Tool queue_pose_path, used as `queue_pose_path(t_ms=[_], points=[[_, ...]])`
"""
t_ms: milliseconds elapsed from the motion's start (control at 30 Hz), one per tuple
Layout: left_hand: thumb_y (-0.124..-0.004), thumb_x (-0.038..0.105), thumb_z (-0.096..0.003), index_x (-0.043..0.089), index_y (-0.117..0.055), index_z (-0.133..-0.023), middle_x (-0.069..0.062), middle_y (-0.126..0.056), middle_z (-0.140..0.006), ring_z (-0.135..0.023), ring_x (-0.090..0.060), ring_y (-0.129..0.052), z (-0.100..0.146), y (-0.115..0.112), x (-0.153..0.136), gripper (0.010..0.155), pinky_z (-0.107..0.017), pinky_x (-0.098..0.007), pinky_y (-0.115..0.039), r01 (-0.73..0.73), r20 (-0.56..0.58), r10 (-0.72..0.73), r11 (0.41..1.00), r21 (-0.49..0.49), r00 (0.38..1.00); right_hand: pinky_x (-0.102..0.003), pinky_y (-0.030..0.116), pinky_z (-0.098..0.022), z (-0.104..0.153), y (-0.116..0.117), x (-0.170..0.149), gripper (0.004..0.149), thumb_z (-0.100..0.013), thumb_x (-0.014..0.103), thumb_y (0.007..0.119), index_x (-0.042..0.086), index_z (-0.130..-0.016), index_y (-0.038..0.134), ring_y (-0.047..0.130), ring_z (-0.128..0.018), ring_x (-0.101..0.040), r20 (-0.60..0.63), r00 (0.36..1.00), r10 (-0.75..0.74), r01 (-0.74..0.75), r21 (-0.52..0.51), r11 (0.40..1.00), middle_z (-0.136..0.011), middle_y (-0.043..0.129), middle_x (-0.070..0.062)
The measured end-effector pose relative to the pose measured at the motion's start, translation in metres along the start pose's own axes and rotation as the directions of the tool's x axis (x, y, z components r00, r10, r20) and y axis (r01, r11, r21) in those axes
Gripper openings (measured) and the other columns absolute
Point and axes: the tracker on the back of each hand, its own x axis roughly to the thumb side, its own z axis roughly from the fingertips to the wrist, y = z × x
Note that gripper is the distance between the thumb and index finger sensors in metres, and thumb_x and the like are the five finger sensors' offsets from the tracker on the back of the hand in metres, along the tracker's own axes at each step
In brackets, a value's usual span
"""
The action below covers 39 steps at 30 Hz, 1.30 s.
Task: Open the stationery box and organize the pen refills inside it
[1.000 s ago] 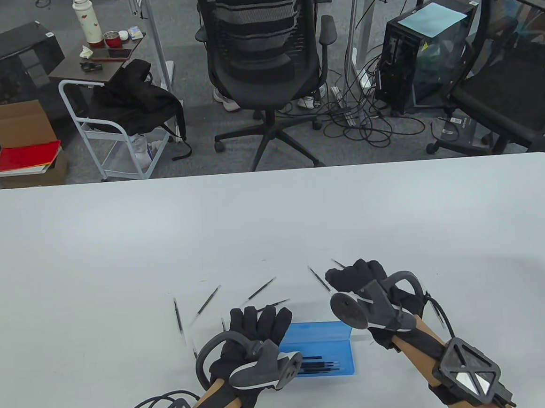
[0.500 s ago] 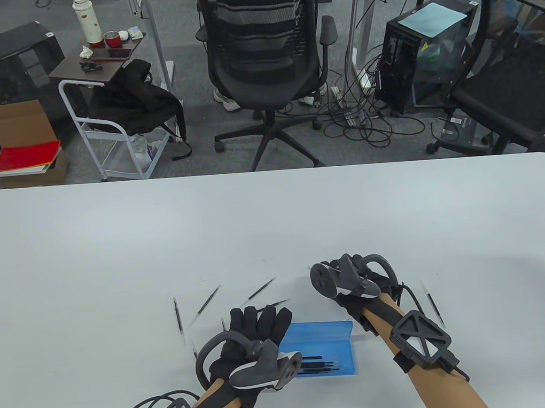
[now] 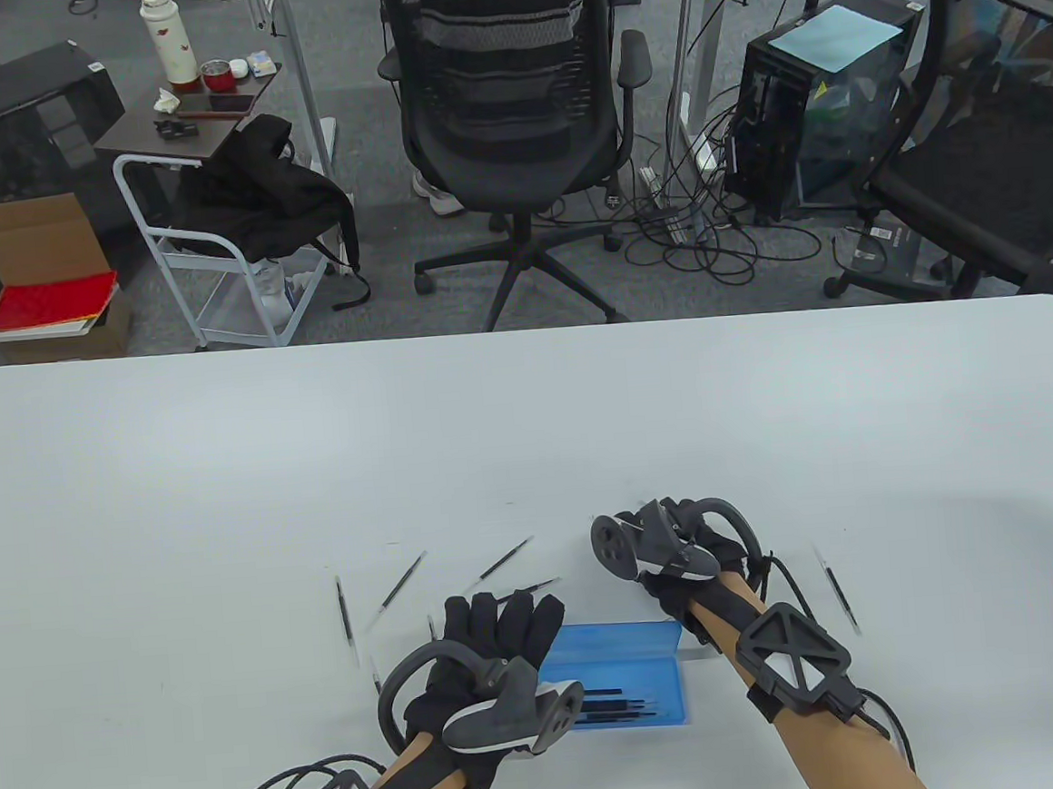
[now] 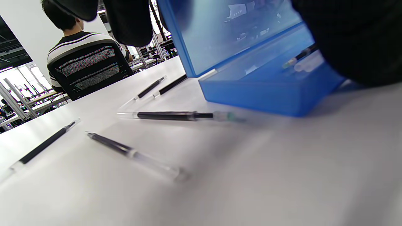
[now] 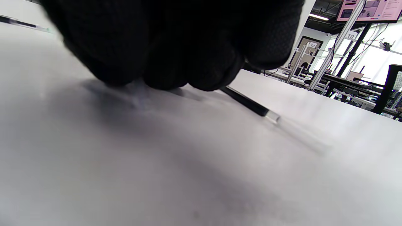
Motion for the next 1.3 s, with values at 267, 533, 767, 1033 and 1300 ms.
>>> queue_pose_path(t_ms=[267, 533, 767, 1033, 1300], points=[[-0.074, 0.077, -0.0305, 0.01, 0.004, -0.112, -0.017, -0.024, -0.124, -0.11, -0.053, -0.053, 0.0, 0.0, 0.0, 0.131, -0.077, -0.072, -0.046, -0.001, 0.001, 0.001, 1.0, 0.0, 1.0, -0.053, 0.083, -0.063, -0.001, -0.001, 0.003, 0.057, -0.039, 0.035, 0.093, 0.022, -0.092, 0.08, 0.105, -0.065, -0.025, -0.022, 1.0, 0.02, -0.019, 0.008, 1.0, -0.072, 0.105, 0.004], [-0.074, 0.077, -0.0307, 0.01, 0.004, -0.112, -0.017, -0.024, -0.124, -0.111, -0.053, -0.053, 0.0, 0.0, 0.0, 0.131, -0.077, -0.072, -0.046, -0.005, 0.005, 0.005, 1.0, 0.001, 1.0, -0.054, 0.083, -0.063, -0.002, 0.0, 0.005, 0.059, -0.037, 0.037, 0.095, 0.02, -0.091, 0.08, 0.104, -0.063, -0.026, -0.018, 0.999, 0.041, -0.041, -0.017, 0.999, -0.069, 0.105, 0.003], [-0.074, 0.077, -0.0308, 0.01, 0.003, -0.112, -0.017, -0.024, -0.124, -0.11, -0.053, -0.053, -0.001, -0.001, 0.0, 0.131, -0.077, -0.072, -0.046, -0.008, 0.009, 0.008, 1.0, 0.004, 1.0, -0.055, 0.083, -0.063, 0.002, -0.007, -0.007, 0.06, -0.038, 0.036, 0.095, 0.019, -0.092, 0.078, 0.104, -0.063, -0.026, -0.017, 1.0, 0.025, -0.026, -0.035, 0.999, -0.069, 0.104, 0.003], [-0.074, 0.077, -0.0308, 0.01, 0.004, -0.112, -0.017, -0.024, -0.124, -0.11, -0.053, -0.053, 0.0, -0.001, -0.001, 0.131, -0.077, -0.072, -0.046, -0.007, 0.007, 0.007, 1.0, 0.003, 1.0, -0.055, 0.083, -0.064, 0.037, -0.051, -0.021, 0.06, -0.039, 0.036, 0.094, 0.019, -0.094, 0.077, 0.102, -0.065, -0.026, 0.066, 0.997, -0.036, 0.047, -0.179, 0.983, -0.071, 0.102, 0.002], [-0.074, 0.077, -0.0307, 0.01, 0.004, -0.112, -0.017, -0.024, -0.124, -0.11, -0.053, -0.053, 0.0, -0.001, 0.0, 0.131, -0.077, -0.072, -0.045, -0.005, 0.004, 0.005, 1.0, 0.001, 1.0, -0.055, 0.082, -0.064, 0.112, -0.079, -0.001, 0.06, -0.039, 0.036, 0.094, 0.018, -0.094, 0.076, 0.102, -0.065, -0.026, 0.248, 0.968, -0.031, 0.108, -0.305, 0.946, -0.072, 0.102, 0.002]])
